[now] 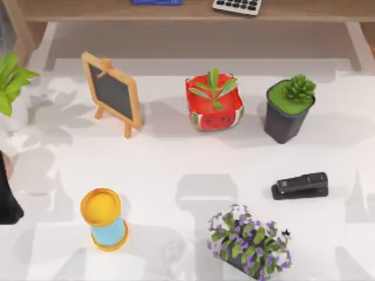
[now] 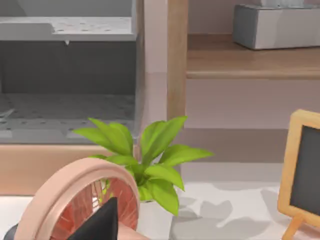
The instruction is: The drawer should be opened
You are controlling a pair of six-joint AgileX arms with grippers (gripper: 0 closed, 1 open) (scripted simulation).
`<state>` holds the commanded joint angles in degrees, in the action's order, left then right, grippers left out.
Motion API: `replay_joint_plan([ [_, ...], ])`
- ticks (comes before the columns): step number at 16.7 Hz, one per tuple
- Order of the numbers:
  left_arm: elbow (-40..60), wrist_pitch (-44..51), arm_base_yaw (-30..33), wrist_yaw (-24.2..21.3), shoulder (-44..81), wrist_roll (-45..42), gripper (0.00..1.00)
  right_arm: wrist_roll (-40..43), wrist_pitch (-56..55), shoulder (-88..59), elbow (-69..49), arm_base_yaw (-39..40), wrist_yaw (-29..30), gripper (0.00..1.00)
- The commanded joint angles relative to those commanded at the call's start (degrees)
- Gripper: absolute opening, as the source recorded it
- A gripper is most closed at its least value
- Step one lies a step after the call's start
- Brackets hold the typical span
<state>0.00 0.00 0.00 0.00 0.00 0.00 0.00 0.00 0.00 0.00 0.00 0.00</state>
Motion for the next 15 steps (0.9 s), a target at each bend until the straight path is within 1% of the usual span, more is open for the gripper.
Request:
replay_joint_plan([
  [3,0.0,0.0,0.0,0.0,0.0,0.0,1.00,-0.1,-0.5,-0.7,-0.5,-0.5,-0.7,1.00],
  [5,0.0,0.0,0.0,0.0,0.0,0.0,1.00,-0.3,-2.7,-3.8,-2.5,-2.6,-3.4,1.00],
  [7,0.0,0.0,0.0,0.0,0.0,0.0,1.00,-0.5,-6.4,-9.2,-5.3,-5.8,-7.5,1.00],
  [10,0.0,0.0,0.0,0.0,0.0,0.0,1.00,-0.7,-13.3,-21.4,-9.9,-11.4,-14.3,1.00],
  [15,0.0,0.0,0.0,0.0,0.0,0.0,1.00,-1.0,-25.4,-49.4,-18.0,-20.5,-24.8,1.00],
])
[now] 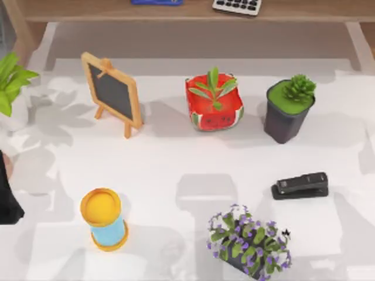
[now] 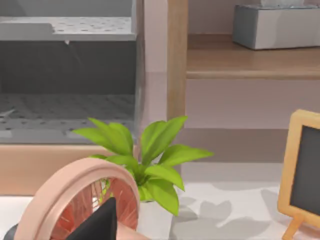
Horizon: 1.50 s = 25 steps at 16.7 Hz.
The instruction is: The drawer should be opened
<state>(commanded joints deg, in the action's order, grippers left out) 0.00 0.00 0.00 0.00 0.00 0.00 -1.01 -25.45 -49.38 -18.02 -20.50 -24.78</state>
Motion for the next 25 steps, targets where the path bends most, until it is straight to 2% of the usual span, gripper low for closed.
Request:
replay_joint_plan([
  [3,0.0,0.0,0.0,0.0,0.0,0.0,1.00,-0.2,-7.1,-13.0,-5.8,-6.1,-5.6,1.00],
  [7,0.0,0.0,0.0,0.0,0.0,0.0,1.00,-0.2,-15.9,-23.0,-12.3,-14.0,-10.7,1.00],
  [10,0.0,0.0,0.0,0.0,0.0,0.0,1.00,-0.1,-18.5,-26.2,-14.3,-17.0,-12.1,1.00],
  [17,0.0,0.0,0.0,0.0,0.0,0.0,1.00,1.5,-19.4,-27.7,-15.2,-16.6,-12.0,1.00],
  [20,0.0,0.0,0.0,0.0,0.0,0.0,1.00,8.2,-22.2,-33.5,-18.3,-15.8,-11.8,1.00],
  [25,0.0,0.0,0.0,0.0,0.0,0.0,1.00,27.5,-26.8,-46.3,-23.8,-13.6,-10.2,1.00],
])
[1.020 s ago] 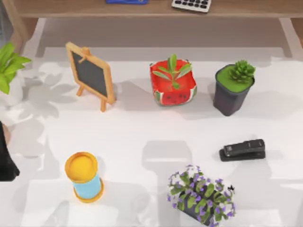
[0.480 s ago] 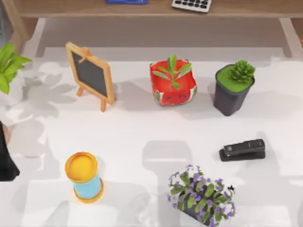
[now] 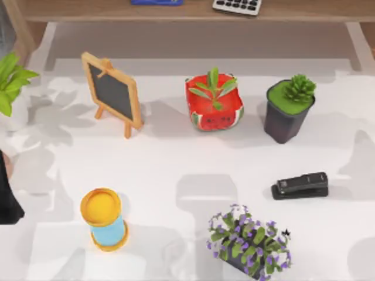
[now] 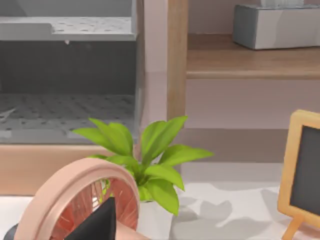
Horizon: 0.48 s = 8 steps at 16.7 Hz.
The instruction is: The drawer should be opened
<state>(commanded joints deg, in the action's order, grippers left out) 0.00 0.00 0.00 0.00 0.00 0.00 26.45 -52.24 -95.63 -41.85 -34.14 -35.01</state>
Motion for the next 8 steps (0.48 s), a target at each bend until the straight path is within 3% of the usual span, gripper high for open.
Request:
replay_joint_plan([
  [8,0.0,0.0,0.0,0.0,0.0,0.0,1.00,24.8,-6.6,-15.9,-8.1,3.6,3.1,1.00],
])
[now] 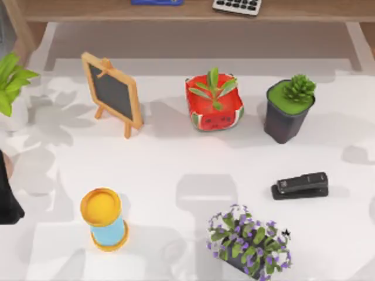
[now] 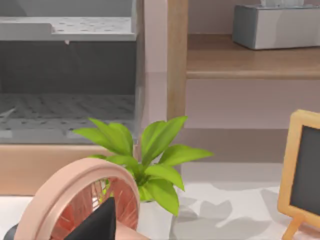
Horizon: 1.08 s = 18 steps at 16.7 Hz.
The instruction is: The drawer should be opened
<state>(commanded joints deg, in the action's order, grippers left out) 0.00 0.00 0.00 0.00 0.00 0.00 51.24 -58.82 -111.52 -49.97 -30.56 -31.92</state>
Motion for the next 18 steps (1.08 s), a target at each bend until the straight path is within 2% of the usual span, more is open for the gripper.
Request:
replay_joint_plan([
  [7,0.0,0.0,0.0,0.0,0.0,0.0,1.00,26.8,-7.9,-14.2,-9.5,2.9,4.1,1.00],
  [10,0.0,0.0,0.0,0.0,0.0,0.0,1.00,35.1,-9.8,-18.7,-12.1,3.9,6.6,1.00],
  [13,0.0,0.0,0.0,0.0,0.0,0.0,1.00,38.0,-10.4,-20.3,-13.0,4.2,7.7,1.00],
  [18,0.0,0.0,0.0,0.0,0.0,0.0,1.00,37.9,-10.2,-20.2,-13.0,4.0,7.6,1.00],
])
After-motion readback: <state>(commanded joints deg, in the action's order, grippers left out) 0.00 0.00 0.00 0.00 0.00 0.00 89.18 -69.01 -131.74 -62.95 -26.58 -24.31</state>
